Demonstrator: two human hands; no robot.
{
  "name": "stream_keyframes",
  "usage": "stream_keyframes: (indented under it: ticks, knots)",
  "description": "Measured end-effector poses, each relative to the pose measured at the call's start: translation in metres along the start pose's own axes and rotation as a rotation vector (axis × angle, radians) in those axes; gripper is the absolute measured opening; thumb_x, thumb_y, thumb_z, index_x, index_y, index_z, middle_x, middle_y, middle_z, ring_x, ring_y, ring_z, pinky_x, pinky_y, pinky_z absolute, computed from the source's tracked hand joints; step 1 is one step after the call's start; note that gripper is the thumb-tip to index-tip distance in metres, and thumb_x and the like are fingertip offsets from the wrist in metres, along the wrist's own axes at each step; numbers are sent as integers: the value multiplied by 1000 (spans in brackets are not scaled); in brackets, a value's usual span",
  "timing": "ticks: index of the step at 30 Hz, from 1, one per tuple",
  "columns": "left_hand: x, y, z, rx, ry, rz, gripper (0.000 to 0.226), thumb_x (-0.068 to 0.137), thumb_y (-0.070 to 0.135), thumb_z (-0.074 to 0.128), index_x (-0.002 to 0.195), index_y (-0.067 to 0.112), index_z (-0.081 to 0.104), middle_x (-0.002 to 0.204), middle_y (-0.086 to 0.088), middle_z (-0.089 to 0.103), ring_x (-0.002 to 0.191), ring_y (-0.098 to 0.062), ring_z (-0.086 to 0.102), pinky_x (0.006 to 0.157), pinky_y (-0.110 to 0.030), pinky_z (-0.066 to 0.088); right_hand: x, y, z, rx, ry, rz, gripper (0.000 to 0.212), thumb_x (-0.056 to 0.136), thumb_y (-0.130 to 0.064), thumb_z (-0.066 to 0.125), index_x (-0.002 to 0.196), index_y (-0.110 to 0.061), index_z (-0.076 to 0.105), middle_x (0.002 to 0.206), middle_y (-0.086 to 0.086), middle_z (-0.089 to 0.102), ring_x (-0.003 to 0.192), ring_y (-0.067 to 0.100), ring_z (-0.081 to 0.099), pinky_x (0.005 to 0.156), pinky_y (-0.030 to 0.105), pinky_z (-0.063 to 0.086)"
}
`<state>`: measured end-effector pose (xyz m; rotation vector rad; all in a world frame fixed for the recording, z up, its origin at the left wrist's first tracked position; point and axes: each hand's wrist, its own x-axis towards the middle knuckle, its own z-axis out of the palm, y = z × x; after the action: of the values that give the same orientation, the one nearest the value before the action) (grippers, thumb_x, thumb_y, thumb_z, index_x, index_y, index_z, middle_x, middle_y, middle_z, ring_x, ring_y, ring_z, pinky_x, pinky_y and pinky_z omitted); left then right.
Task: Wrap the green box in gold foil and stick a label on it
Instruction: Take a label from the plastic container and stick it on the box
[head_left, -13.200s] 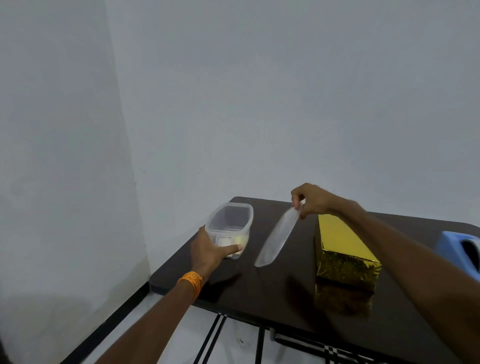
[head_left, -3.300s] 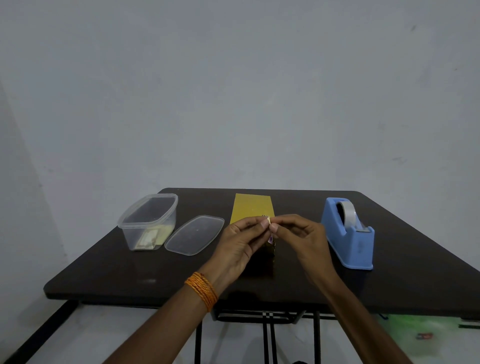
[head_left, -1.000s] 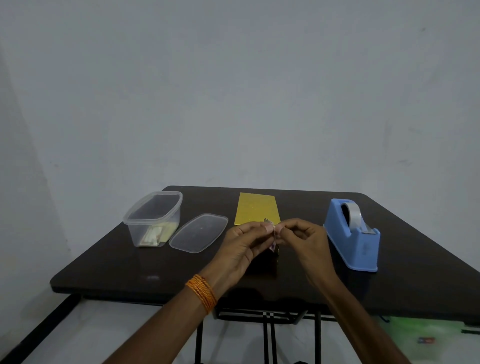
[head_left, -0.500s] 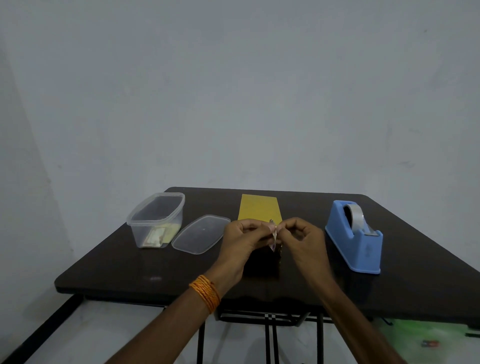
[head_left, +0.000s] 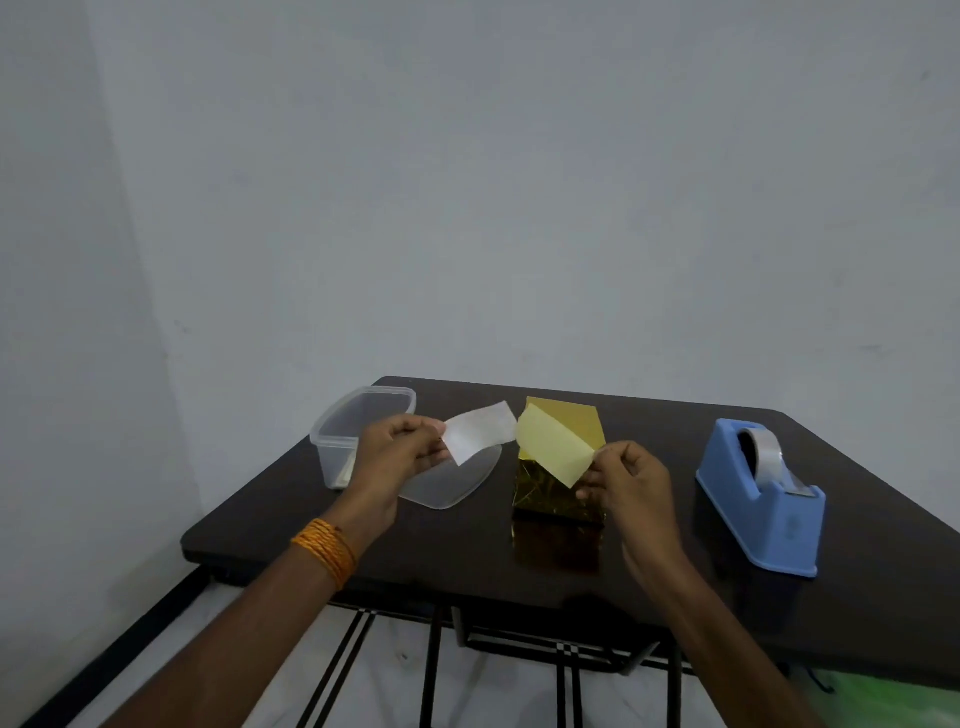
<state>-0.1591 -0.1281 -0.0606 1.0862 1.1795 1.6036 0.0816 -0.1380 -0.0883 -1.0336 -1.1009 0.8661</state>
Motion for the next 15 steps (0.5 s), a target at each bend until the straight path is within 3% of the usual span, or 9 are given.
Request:
stream_keyframes:
  ticks: [3, 6, 10, 15]
  knots:
    - [9, 6, -20, -75, 116, -28, 5, 90, 5, 69, 93, 2, 69, 92, -15, 72, 81, -21, 71, 73, -27, 61, -2, 3, 9, -9, -18, 49, 19, 99, -11, 51, 83, -6, 58, 72, 3, 68, 57, 11, 62, 60, 31, 50]
    - [14, 11, -31, -161, 193, -35, 1, 90, 3, 69, 89, 3, 68, 92, -15, 72, 79, -20, 71, 72, -26, 61, -5, 8, 23, -53, -77, 124, 18, 98, -7, 50, 80, -5, 55, 68, 7, 62, 53, 10, 58, 55, 28, 49]
    - [14, 11, -26, -209, 185, -43, 2, 91, 3, 67, 93, 3, 68, 97, -15, 72, 85, -20, 71, 75, -27, 60, -15, 19, 43, -271, -217, 169, 17, 99, -13, 54, 90, 0, 60, 68, 7, 65, 51, 14, 63, 58, 29, 51]
    - [12, 3, -7, -223, 136, -79, 6, 90, 5, 68, 96, 7, 67, 104, -14, 72, 93, -24, 72, 73, -28, 59, -18, 28, 47, -570, -283, 65, 16, 97, -12, 57, 86, -2, 64, 63, 10, 71, 48, 13, 66, 50, 23, 54]
